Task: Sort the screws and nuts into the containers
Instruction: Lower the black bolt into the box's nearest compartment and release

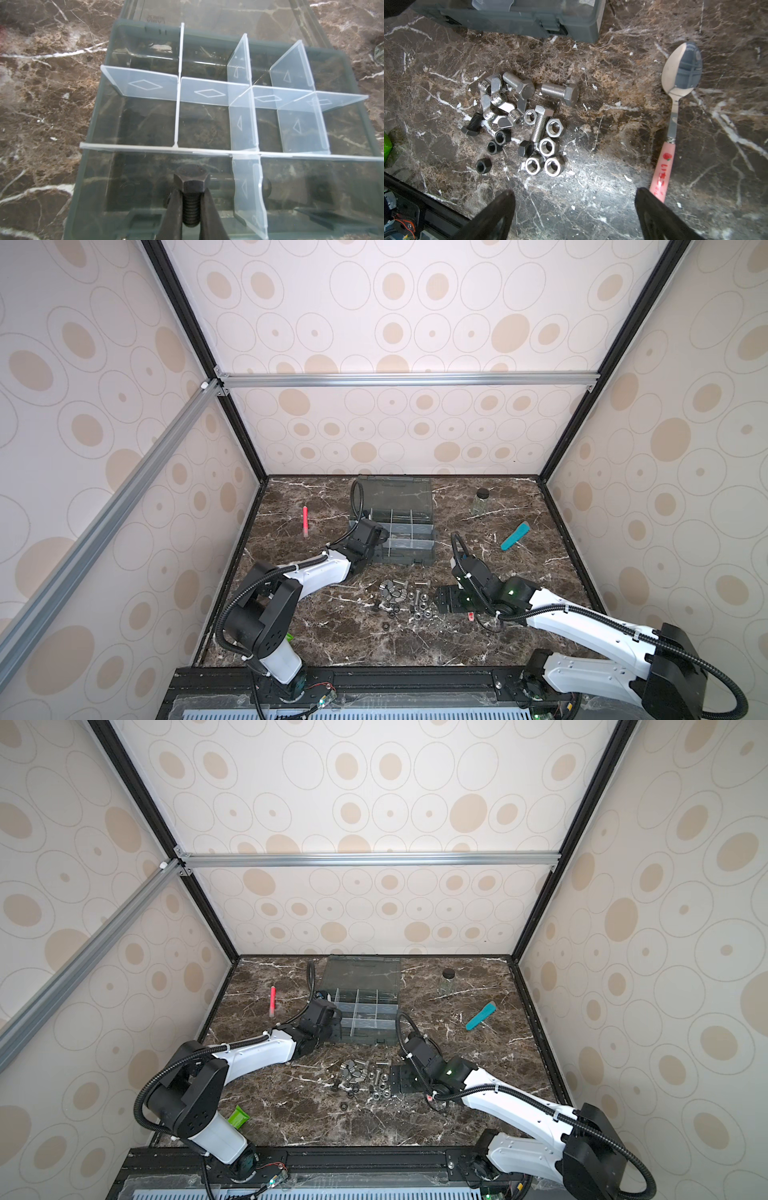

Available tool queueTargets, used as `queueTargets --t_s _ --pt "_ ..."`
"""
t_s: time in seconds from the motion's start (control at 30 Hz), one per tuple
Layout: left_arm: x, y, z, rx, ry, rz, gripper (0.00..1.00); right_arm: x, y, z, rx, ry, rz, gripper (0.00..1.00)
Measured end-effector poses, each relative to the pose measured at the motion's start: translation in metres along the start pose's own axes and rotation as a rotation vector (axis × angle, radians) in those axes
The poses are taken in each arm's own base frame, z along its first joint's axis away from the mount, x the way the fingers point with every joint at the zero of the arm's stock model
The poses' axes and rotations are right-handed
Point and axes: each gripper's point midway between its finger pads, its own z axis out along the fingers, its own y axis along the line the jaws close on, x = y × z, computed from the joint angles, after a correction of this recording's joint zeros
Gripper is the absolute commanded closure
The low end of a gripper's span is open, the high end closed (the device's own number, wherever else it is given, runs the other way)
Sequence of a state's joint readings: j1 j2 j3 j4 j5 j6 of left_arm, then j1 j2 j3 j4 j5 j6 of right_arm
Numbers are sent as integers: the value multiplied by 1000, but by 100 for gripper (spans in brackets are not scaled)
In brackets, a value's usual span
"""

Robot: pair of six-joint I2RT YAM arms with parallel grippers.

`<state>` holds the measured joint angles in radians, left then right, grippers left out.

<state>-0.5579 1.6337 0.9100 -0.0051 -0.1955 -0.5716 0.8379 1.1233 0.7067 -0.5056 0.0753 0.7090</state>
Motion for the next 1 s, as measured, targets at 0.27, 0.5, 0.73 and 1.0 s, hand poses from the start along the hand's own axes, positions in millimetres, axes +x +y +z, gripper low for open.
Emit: queueTargets --t_s 0.27,0.5,0.73,1.0 --pt "-2 -2 1 12 -4 -7 70 -4 3 1 7 4 -20 6" --pt "-6 -3 -2 17 -17 -26 49 -7 9 3 -3 16 -34 6" --pt "-16 -4 -23 58 -67 -40 44 -6 10 3 -7 18 -36 6" --pt "-24 -4 -35 75 -95 -50 42 -4 13 8 -10 45 -70 7"
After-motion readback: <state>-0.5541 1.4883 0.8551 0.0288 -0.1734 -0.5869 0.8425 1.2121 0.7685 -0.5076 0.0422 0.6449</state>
